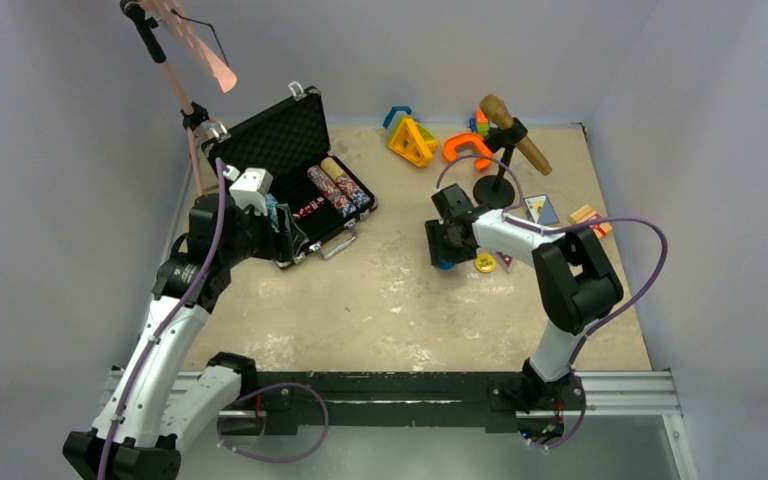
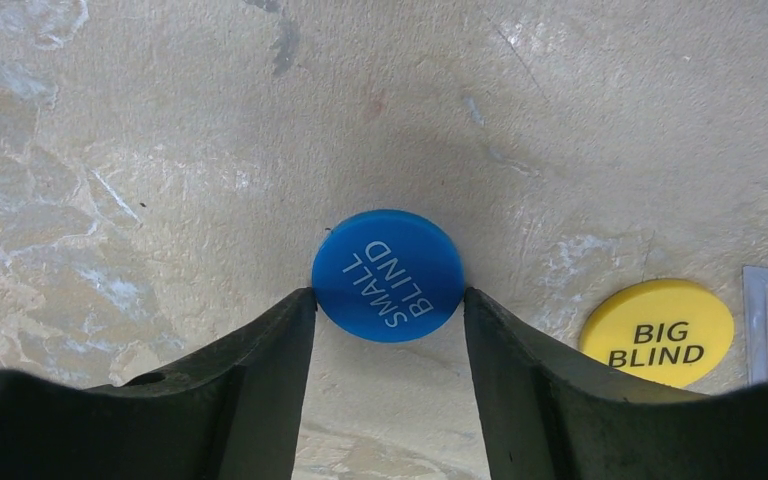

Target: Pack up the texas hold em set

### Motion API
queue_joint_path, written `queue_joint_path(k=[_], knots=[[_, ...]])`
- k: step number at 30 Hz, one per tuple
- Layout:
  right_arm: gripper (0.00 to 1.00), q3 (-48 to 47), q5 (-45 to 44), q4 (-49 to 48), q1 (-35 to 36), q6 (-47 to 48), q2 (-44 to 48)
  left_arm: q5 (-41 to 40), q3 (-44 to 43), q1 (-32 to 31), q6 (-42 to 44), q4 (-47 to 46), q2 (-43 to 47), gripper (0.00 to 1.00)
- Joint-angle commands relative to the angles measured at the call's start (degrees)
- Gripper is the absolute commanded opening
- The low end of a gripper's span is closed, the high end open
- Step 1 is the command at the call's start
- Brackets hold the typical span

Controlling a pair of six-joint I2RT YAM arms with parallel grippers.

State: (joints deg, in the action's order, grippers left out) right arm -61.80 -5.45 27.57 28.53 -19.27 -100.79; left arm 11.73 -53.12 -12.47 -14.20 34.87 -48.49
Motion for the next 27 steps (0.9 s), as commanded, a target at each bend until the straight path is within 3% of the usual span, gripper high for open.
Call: queue_joint_path(k=[1,6,13,20,27], knots=[[0.58,-1.83,-0.60,-0.76,0.01,0.52,-0.27,0.34,-0.32,-0.27,-0.13,-1.72,0.46,0.74],[0.49,-1.74,-0.57,-0.85,0.03,0.73,-0.63,0.31,-0.33,-0.28,-0.21,-1.65,0.59,0.74],[0.27,-4.72,1.54,0.04,0.87,2.15,1.53,0.27,-0.40,-0.27,-0.31,-1.74,0.59,0.74],[0.23,-11.30,1.83,1.62,4.61,2.96,2.76,0.23,-0.32,-0.27,-0.39,-1.74,0.61,0.74],[0.23,-20.62,2.73,0.58,9.03,2.58,-2.52,0.06,-0.25,-0.28,-0.40,-1.87,0.51,0.74]])
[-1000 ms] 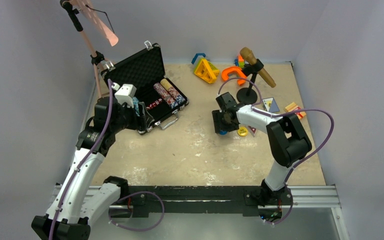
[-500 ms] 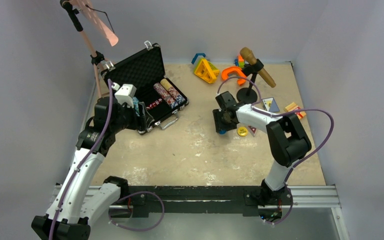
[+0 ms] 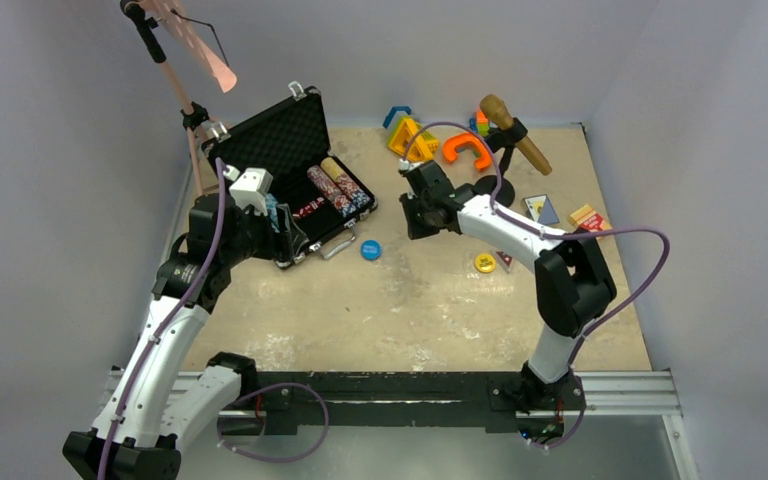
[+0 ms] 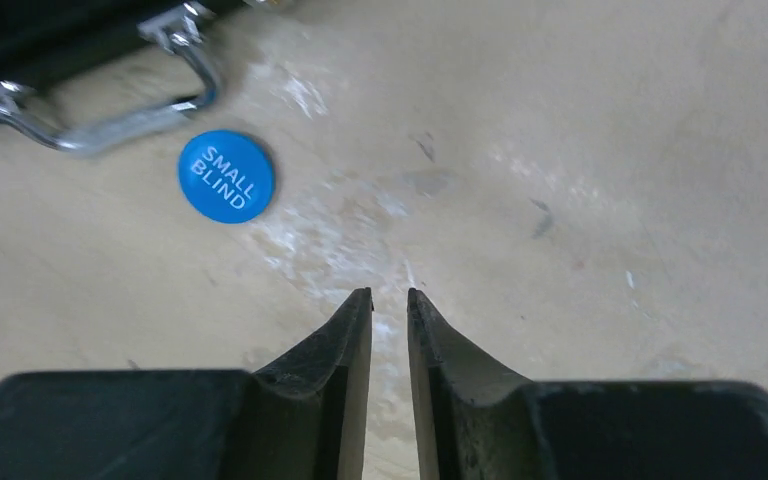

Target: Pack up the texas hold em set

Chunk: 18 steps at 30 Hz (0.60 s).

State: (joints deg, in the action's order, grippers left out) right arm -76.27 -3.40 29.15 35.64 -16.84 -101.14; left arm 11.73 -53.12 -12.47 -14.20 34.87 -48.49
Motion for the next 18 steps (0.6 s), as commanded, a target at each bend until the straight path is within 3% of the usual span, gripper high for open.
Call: queue_joint_path(k=[1,6,11,18], knots=[[0.26,-7.04,0.27,-1.20,2.05,-0.24,-3.14,-0.10,-0.23,-0.28,-0.39,-1.75,0.48,0.74],[0.39,-7.05,1.05,-3.74,3.38,-0.63,-6.33,-0.21,-0.23,-0.28,-0.29,-1.75,0.36,0.74],[0.65,-4.48,1.53,-7.90,6.24,-0.79,-6.51,-1.66,-0.64,-0.27,0.00,-0.82,-0.16,0.74],[0.74,-7.20,3.18,-10.91,10.22,2.37,-10.07,-1.53,-0.57,-0.28,-0.12,-0.88,-0.32,0.74]])
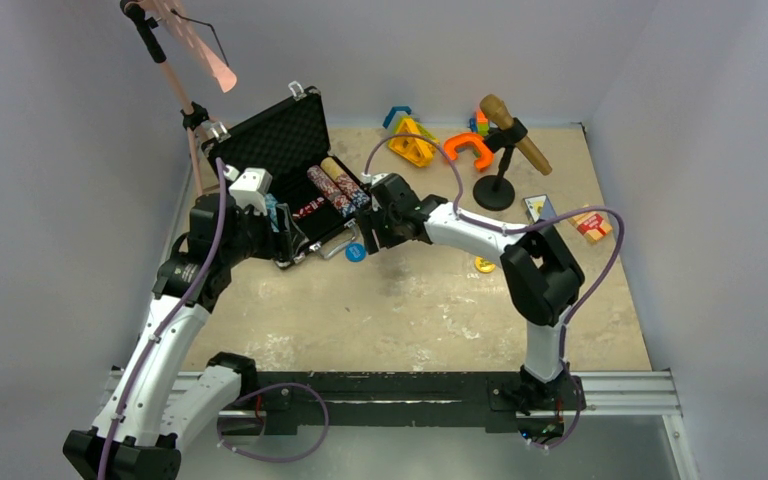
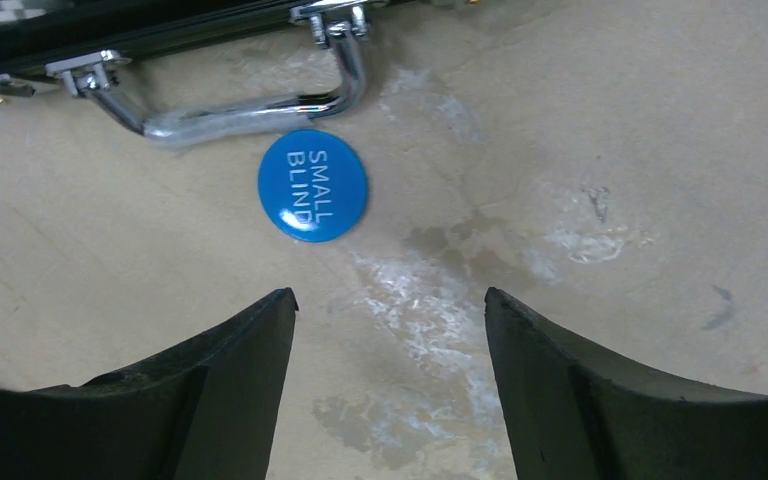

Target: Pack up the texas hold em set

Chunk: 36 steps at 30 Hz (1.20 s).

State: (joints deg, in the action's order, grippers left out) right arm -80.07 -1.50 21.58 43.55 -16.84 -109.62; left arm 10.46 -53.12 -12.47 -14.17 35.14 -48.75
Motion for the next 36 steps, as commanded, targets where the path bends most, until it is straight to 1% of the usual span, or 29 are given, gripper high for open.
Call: queue_joint_path(k=[1,7,13,21,31,36], knots=[[0.74,-4.25,0.73,-2.59,2.85,2.65,-2.69,-0.34,-0.62,-0.27,-0.15,-1.08,-0.11,0.74],[0.74,-8.46,0.55,-0.68,3.80,3.88,-7.63,-0.47,-0.64,-0.27,-0.32,-1.03,-0.24,0.74],[0.74,-10.54,-1.13,-0.58,4.89,5.98,-10.25,-0.40,-0.59,-0.29,-0.41,-1.08,-0.25,0.74],[0.71,-12.41,-2.46,0.58,5.75,7.50,-12.89,-0.52,-0.58,-0.27,-0.50,-1.03,-0.15,0.74],[0.64,-14.39,-5.03,3.15,7.03,8.70,-15.17,-0.58,-0.61,-0.27,-0.59,-1.11,-0.12,0.74],[0.56,-16.09,-6.34,5.84,7.00,8.26,-16.97,-0.69,-0.61,-0.27,-0.59,-1.04,0.04,0.74]])
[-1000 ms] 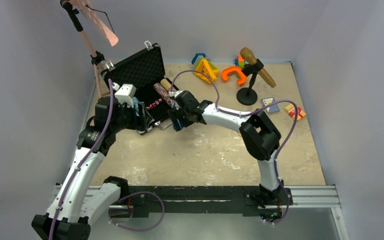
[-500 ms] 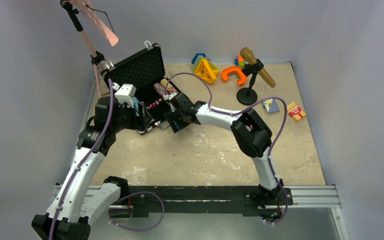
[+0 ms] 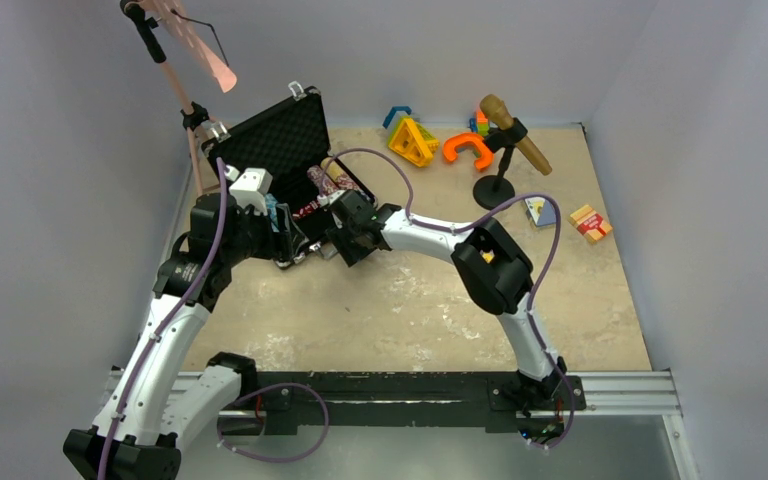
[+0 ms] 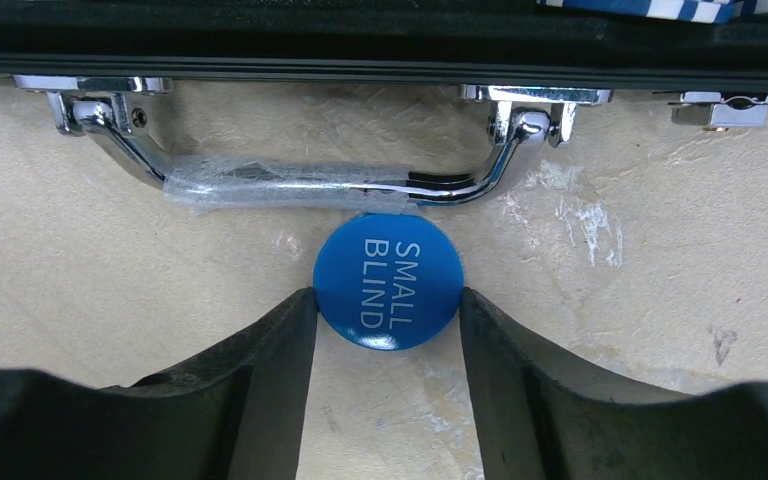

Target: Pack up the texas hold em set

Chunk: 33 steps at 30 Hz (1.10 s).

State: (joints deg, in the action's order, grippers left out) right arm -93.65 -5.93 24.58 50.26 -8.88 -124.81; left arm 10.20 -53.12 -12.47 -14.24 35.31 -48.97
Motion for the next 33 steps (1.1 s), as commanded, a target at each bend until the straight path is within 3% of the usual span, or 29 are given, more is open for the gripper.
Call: queue_joint_path(k=[1,6,11,25,33], knots=[[0.54,-2.73,-2.00,3.31,0.34,0.20,-2.19,-0.43,-0.60,-0.27,-0.53,-1.25,0.34,0.74],[0.39,-3.24,-2.18,4.07,0.31,-0.29,-3.11,-0.59,-0.59,-0.27,-0.53,-1.24,0.42,0.74],[0.33,-1.60,-2.70,1.99,0.28,-1.07,0.77,-0.60,-0.61,-0.27,-0.53,-1.13,0.52,0.74],[0.31,1.63,-2.32,-1.61,0.33,-2.52,10.12,-0.79,-0.63,-0.27,-0.70,-1.12,0.83,0.74],[0.31,-7.40,0.81,-3.92,0.28,-1.15,5.56,-1.56,-0.58,-0.27,-0.79,-1.06,1.07,0.74]])
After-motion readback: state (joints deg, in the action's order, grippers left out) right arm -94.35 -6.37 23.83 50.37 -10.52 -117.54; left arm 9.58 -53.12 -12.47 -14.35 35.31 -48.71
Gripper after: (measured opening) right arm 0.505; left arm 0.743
